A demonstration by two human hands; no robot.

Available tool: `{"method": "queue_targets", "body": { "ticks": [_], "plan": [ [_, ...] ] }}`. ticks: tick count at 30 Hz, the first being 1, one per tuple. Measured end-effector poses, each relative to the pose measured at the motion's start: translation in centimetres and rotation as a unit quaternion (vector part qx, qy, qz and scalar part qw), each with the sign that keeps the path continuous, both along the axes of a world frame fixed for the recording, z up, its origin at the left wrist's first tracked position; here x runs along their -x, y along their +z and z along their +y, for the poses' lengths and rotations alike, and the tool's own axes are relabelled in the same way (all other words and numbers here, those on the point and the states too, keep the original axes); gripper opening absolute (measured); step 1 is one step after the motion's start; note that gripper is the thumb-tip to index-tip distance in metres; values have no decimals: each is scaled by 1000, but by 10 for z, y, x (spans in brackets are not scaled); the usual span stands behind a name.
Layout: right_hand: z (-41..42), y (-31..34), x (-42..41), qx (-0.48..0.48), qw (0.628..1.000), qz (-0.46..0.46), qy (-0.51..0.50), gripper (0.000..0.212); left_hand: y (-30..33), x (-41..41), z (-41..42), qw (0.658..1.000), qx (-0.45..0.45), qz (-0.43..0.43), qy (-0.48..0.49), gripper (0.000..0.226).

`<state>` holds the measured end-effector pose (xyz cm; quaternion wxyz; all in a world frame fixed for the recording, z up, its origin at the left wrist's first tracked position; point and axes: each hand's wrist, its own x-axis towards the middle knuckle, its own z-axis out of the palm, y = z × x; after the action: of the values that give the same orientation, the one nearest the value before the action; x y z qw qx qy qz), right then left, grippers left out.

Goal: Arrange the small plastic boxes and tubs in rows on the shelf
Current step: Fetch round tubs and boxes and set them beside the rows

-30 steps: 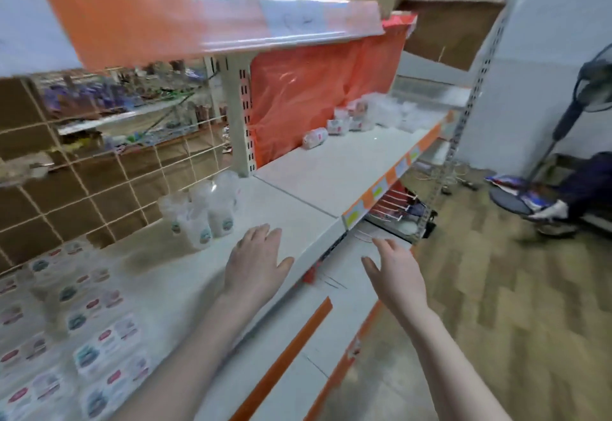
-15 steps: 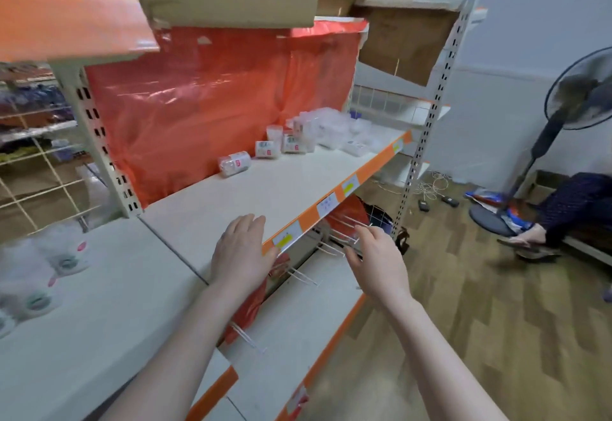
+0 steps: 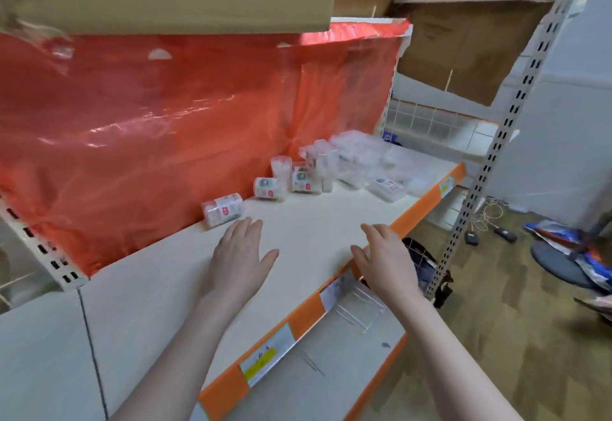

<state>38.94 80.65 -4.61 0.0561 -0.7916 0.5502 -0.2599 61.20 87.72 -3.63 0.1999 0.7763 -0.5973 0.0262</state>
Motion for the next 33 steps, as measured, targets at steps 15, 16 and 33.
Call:
{"method": "queue_targets", "body": {
  "ticks": [15,16,33],
  "plan": [
    [-142,2,-118,-16,970,1,244,41,-6,-70,-54,982,-9,28,187,61],
    [-148,1,-123,-13,964,9,266,42,-8,-70,-56,980,-12,28,199,62],
    [-216,-12,-156,24,908,66,412,60,-14,-81,-94,965,-47,7,257,67]
  ]
}}
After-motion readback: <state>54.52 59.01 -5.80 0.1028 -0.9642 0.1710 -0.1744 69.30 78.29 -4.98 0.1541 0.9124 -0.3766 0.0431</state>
